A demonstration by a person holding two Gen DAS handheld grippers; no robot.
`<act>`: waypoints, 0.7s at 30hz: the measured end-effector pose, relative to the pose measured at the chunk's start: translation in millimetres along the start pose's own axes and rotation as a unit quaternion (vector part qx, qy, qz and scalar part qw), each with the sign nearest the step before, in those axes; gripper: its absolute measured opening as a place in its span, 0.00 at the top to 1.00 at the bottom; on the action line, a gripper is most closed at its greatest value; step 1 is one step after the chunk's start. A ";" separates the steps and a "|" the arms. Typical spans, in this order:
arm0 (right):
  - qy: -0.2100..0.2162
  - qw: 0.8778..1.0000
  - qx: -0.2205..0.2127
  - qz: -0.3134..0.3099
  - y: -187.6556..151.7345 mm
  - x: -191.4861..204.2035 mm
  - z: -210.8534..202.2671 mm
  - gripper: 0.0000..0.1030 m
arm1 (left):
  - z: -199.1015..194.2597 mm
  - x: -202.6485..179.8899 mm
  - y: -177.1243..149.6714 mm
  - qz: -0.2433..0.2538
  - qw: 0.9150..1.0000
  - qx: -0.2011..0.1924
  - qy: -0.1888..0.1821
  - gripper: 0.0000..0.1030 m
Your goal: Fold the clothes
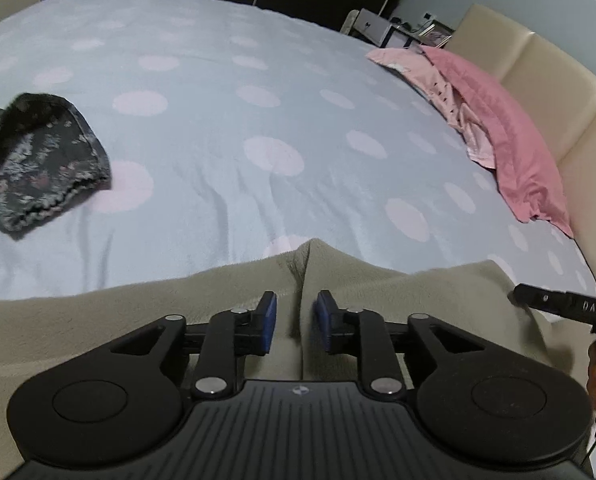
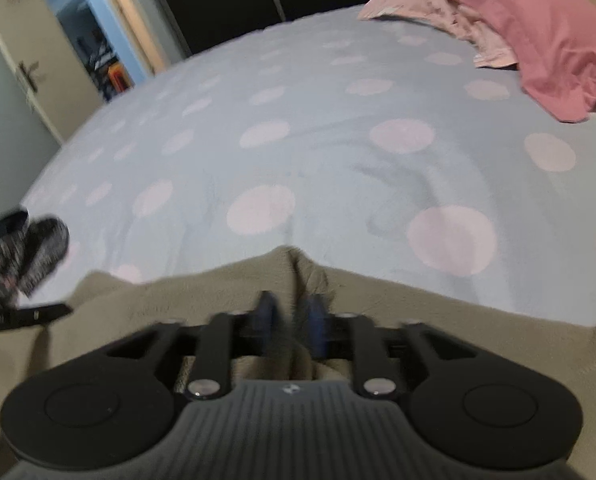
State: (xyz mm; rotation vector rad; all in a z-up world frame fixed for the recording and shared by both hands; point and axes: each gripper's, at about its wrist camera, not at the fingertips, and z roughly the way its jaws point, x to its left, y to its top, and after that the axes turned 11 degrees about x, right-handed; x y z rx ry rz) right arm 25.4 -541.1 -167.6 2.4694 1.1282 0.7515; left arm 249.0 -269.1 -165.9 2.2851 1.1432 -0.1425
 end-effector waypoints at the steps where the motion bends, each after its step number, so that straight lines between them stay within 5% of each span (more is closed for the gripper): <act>1: 0.006 1.000 -0.002 0.006 -2.1 -3.2 -6.3 0.62 | -5.0 0.9 -3.9 -0.004 1.000 0.001 0.001 0.72; 5: 0.020 0.999 0.010 0.032 -16.3 -13.3 -28.5 0.51 | -20.8 6.8 -23.8 -0.032 0.999 0.003 -0.003 0.54; 7: 0.023 0.999 0.019 0.041 -26.6 -15.3 -37.0 0.30 | -24.1 12.4 -36.1 -0.048 0.999 0.011 -0.019 0.51; 12: 0.049 0.997 0.047 0.046 -53.6 -19.0 -46.2 0.30 | -15.7 18.4 -59.4 -0.076 0.995 0.035 -0.047 0.56; 13: 0.052 0.996 0.051 0.045 -58.5 -18.5 -45.0 0.34 | -14.1 18.9 -62.5 -0.080 0.995 0.033 -0.051 0.59; 14: 0.052 0.996 0.053 0.045 -63.1 -17.7 -43.4 0.41 | -12.2 20.5 -64.6 -0.087 0.994 0.029 -0.062 0.73; 16: 0.049 0.996 0.057 0.045 -67.4 -16.2 -39.6 0.76 | -10.0 23.5 -68.5 -0.099 0.992 0.022 -0.076 0.83; 21: 0.032 0.999 0.010 0.033 -64.3 -13.7 -49.5 0.87 | -19.2 11.2 -77.0 -0.098 0.990 -0.008 -0.096 0.90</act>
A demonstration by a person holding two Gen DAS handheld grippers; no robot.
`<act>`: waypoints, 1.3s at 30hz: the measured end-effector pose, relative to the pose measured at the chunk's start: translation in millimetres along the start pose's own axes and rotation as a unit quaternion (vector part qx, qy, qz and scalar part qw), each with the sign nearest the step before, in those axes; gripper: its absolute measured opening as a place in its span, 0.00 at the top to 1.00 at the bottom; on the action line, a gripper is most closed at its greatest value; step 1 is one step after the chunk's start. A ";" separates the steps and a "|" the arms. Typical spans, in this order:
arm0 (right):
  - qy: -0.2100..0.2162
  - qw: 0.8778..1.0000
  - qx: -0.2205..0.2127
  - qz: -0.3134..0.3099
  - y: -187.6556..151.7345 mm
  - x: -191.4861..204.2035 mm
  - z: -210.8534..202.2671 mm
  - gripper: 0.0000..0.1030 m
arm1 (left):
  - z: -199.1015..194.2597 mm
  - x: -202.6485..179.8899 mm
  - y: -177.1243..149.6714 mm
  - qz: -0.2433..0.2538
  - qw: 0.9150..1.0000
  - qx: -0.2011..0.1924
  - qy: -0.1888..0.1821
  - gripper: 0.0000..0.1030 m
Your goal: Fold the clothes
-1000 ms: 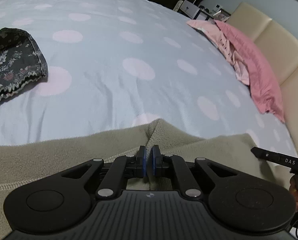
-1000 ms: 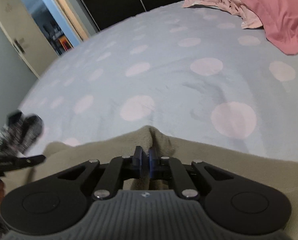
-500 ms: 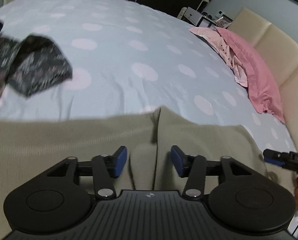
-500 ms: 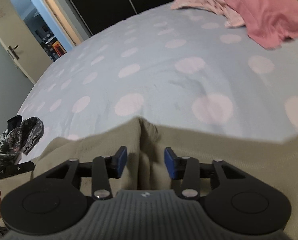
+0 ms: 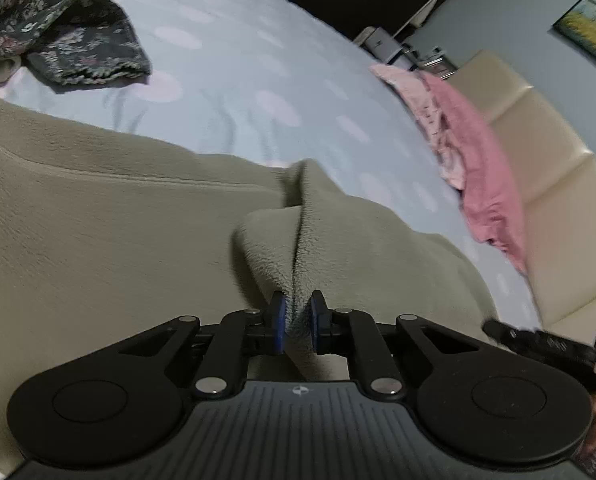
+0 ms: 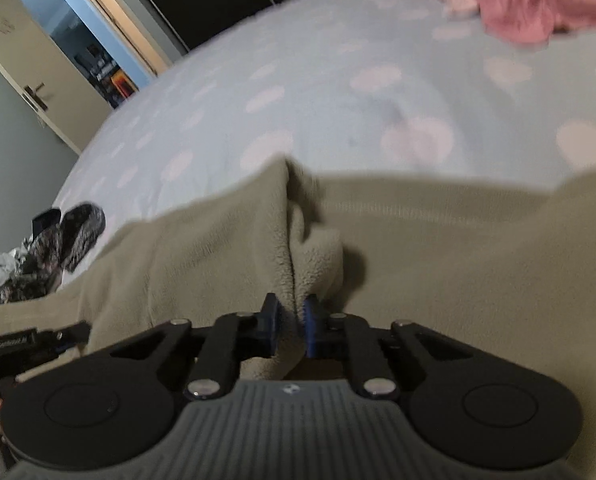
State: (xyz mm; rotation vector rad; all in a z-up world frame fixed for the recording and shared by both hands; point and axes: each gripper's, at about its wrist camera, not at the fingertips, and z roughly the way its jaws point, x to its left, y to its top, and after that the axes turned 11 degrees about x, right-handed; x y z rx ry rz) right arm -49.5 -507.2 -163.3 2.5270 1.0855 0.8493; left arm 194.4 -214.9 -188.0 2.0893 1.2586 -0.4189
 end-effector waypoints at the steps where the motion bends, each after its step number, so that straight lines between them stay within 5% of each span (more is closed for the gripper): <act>1: -0.007 1.000 -0.010 0.001 3.3 -1.0 -3.1 0.87 | -0.3 -2.9 -2.3 0.006 1.000 0.002 -0.002 0.91; 14: -0.030 0.999 0.028 -0.032 -19.3 -12.4 15.6 0.86 | 10.0 8.3 -9.3 0.027 0.998 0.008 0.049 0.88; 18: -0.054 0.994 -0.005 -0.096 -18.0 8.4 -6.4 0.68 | -5.4 -11.5 -16.7 0.041 0.997 -0.017 0.066 0.85; 23: -0.029 0.986 -0.041 -0.157 -36.2 45.2 -32.4 0.65 | -15.1 -48.9 -32.8 0.084 0.992 -0.044 0.078 0.81; 27: 0.003 0.979 0.001 -0.204 -58.4 71.7 -23.2 0.65 | -18.9 -72.6 -42.1 0.103 0.988 -0.059 0.093 0.74; 32: -0.007 0.967 0.047 -0.252 -89.4 85.1 0.9 0.64 | -30.1 -78.7 -55.2 0.103 0.987 -0.083 0.086 0.74; 39: -0.023 0.967 0.064 -0.247 -94.5 81.7 20.0 0.66 | -1.7 -90.7 -65.0 0.144 0.983 -0.035 0.106 0.74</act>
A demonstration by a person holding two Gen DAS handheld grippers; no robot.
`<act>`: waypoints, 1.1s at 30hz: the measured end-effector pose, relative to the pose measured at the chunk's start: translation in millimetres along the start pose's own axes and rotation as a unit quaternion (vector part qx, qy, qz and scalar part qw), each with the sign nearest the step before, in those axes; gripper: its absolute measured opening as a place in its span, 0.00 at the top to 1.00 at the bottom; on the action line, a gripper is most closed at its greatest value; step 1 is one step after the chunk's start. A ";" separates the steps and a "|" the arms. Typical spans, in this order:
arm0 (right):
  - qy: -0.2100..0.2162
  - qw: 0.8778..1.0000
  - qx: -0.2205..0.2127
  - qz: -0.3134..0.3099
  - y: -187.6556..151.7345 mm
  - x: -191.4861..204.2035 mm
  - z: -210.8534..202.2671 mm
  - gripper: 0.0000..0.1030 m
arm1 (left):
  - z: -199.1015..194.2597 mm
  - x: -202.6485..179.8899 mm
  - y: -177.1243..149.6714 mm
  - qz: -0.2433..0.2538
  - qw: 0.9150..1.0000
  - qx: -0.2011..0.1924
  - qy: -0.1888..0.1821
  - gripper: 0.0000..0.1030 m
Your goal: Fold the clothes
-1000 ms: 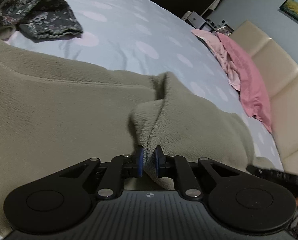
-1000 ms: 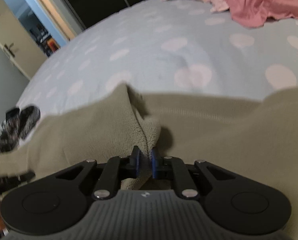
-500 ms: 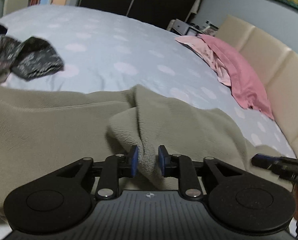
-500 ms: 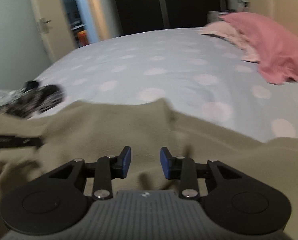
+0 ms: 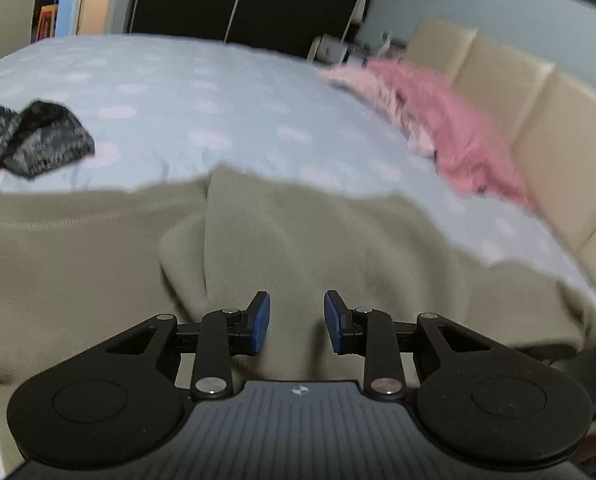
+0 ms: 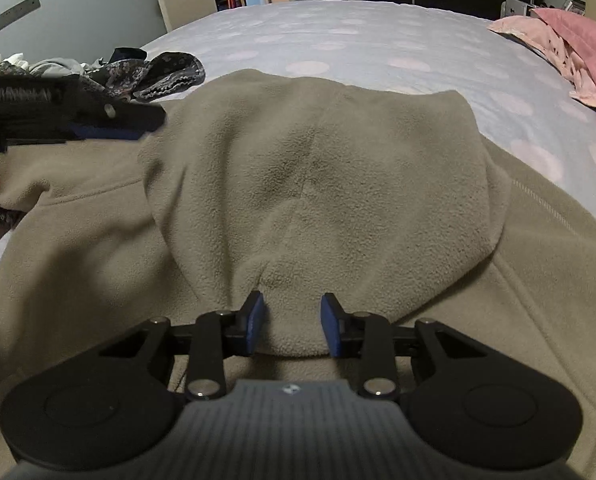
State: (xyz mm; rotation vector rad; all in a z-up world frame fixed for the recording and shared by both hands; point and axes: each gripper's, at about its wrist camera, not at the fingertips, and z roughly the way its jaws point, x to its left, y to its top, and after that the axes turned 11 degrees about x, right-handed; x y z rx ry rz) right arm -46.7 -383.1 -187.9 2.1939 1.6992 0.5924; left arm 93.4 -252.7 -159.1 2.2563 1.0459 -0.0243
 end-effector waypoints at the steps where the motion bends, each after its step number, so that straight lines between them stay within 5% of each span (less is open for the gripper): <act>1: 0.002 1.000 0.000 0.003 1.3 -1.1 -1.4 0.66 | 10.1 -0.5 -2.0 0.004 1.000 0.016 0.012 0.74; 6: 0.006 0.999 -0.028 0.025 -2.8 -17.9 -28.5 0.59 | 25.8 -3.1 -10.4 0.052 0.996 0.050 0.045 0.74; 11: -0.053 0.991 -0.074 0.093 -16.2 -58.0 -66.6 0.56 | -0.3 -5.2 -9.5 0.037 0.998 0.046 0.039 0.74; 18: -0.211 0.946 -0.106 0.221 -62.3 -136.6 -126.3 0.48 | -29.5 -2.2 -5.7 0.035 0.997 0.045 0.053 0.73; 26: -0.355 0.883 -0.093 0.292 -159.8 -185.2 -186.1 0.45 | -42.8 8.6 3.0 -0.005 0.998 0.035 0.043 0.72; 33: -0.368 0.877 -0.059 0.305 -191.7 -213.1 -167.2 0.46 | -42.8 4.2 1.0 0.002 0.998 0.039 0.040 0.72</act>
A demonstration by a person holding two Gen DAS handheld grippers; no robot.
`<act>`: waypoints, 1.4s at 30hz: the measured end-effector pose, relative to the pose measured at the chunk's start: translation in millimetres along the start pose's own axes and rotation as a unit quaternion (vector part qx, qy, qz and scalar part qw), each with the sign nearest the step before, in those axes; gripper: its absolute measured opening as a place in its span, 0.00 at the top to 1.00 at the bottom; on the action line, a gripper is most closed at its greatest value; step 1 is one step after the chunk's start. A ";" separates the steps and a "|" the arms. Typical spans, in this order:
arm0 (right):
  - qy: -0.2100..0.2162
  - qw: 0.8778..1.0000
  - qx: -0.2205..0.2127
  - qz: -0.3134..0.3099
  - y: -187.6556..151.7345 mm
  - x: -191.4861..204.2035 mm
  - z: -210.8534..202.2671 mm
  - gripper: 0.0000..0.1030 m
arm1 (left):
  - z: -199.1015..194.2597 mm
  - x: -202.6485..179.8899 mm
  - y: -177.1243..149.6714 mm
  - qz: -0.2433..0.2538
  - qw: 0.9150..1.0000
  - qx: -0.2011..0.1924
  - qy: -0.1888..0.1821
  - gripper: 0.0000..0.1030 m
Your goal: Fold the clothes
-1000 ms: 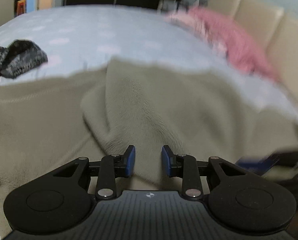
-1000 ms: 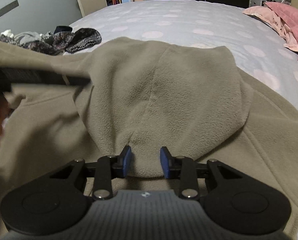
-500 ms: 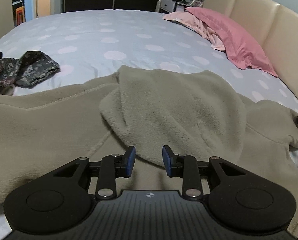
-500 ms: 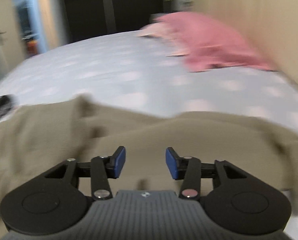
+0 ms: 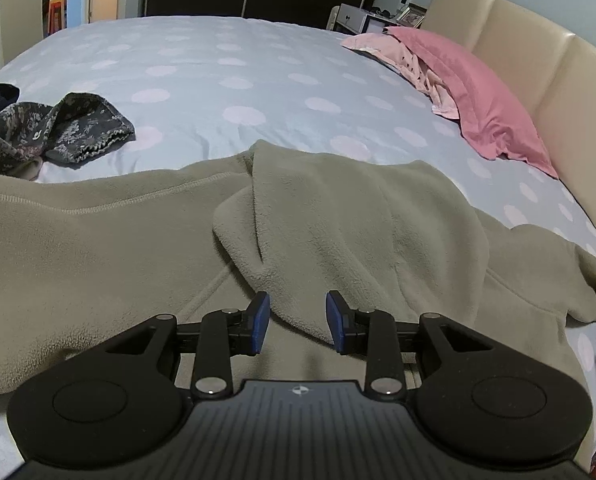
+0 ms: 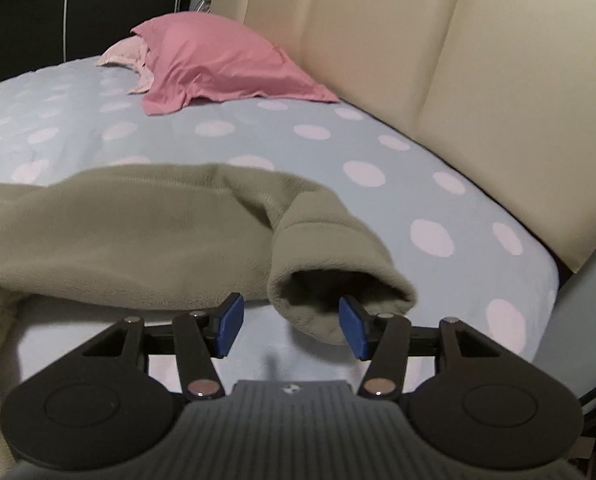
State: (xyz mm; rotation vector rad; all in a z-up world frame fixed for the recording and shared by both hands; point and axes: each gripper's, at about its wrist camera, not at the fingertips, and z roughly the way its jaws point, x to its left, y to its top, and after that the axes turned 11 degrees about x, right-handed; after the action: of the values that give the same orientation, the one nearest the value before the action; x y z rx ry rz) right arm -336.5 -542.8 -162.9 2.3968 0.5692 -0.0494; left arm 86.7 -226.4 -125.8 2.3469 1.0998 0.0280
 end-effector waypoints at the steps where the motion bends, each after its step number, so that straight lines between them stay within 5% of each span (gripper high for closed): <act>1: -0.005 1.000 0.004 -0.003 3.2 2.1 7.3 0.49 | -1.0 0.7 0.1 -0.002 1.000 -0.002 0.000 0.72; 3: -0.016 1.000 0.010 -0.006 12.5 6.9 17.1 0.60 | -3.4 2.1 0.3 -0.007 1.000 -0.005 0.000 0.72; 6: -0.027 0.999 0.021 -0.008 30.5 8.6 22.3 0.91 | -8.3 1.6 0.5 0.001 1.000 -0.010 0.012 0.72; 11: -0.028 0.999 0.000 -0.023 66.9 6.4 -17.3 0.92 | -17.2 -1.6 0.7 0.020 0.999 -0.019 0.033 0.72; 17: 0.010 0.998 -0.055 -0.028 145.1 17.0 -112.6 0.93 | -31.8 -3.1 2.3 0.015 0.999 -0.031 -0.002 0.72; 25: 0.094 0.993 -0.038 -0.059 227.3 99.8 -224.6 0.93 | -50.7 5.7 7.2 0.003 0.999 -0.042 -0.019 0.72; 33: 0.197 0.975 -0.040 -0.094 237.3 214.4 -295.5 0.93 | -61.5 23.5 6.4 -0.004 0.999 -0.041 -0.008 0.72; 42: 0.299 0.948 -0.003 -0.113 214.8 340.2 -310.3 0.93 | -71.3 58.7 2.8 -0.033 0.998 -0.047 -0.004 0.72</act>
State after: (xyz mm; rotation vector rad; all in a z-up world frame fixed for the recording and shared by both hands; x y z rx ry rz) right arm 25.6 -366.2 146.8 2.3121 1.1138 0.5987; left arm 110.7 -152.6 -75.6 2.2241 1.1464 0.0453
